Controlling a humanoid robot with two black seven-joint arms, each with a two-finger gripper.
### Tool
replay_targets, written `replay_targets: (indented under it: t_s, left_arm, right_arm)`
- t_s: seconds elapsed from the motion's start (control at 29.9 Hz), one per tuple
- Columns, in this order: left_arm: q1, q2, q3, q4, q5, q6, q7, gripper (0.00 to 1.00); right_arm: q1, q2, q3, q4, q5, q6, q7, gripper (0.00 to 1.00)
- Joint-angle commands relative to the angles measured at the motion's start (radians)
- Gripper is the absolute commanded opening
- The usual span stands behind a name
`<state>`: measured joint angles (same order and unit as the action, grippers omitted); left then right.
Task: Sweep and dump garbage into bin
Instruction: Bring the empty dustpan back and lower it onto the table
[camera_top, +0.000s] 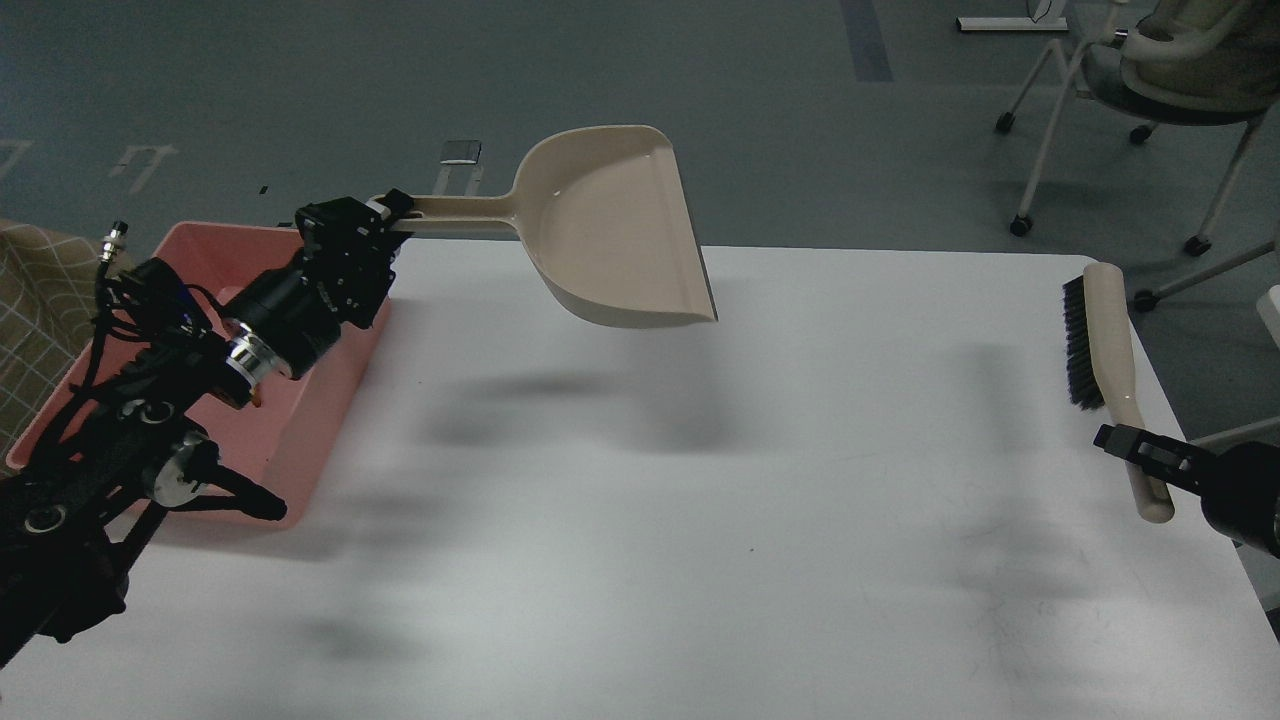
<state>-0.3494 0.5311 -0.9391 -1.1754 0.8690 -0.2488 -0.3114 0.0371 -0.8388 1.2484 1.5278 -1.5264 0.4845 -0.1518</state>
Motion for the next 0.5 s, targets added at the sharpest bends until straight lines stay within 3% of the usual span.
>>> replay_targets:
  t_s: [0.0, 0.2, 0.47]
  left_arm:
    - [-0.010, -0.061, 0.104, 0.013, 0.021, 0.055, -0.006, 0.07]
    - [-0.003, -0.092, 0.216, 0.036, 0.061, 0.089, -0.012, 0.07]
    - [0.003, -0.108, 0.233, 0.059, 0.062, 0.100, -0.043, 0.08]
  right_arm:
    - [0.000, 0.001, 0.000, -0.002, 0.002, -0.001, 0.000, 0.00]
    - [-0.017, 0.001, -0.001, 0.005, 0.002, 0.000, 0.000, 0.00]
    - [-0.022, 0.020, -0.004, 0.006, 0.012, 0.004, -0.002, 0.00]
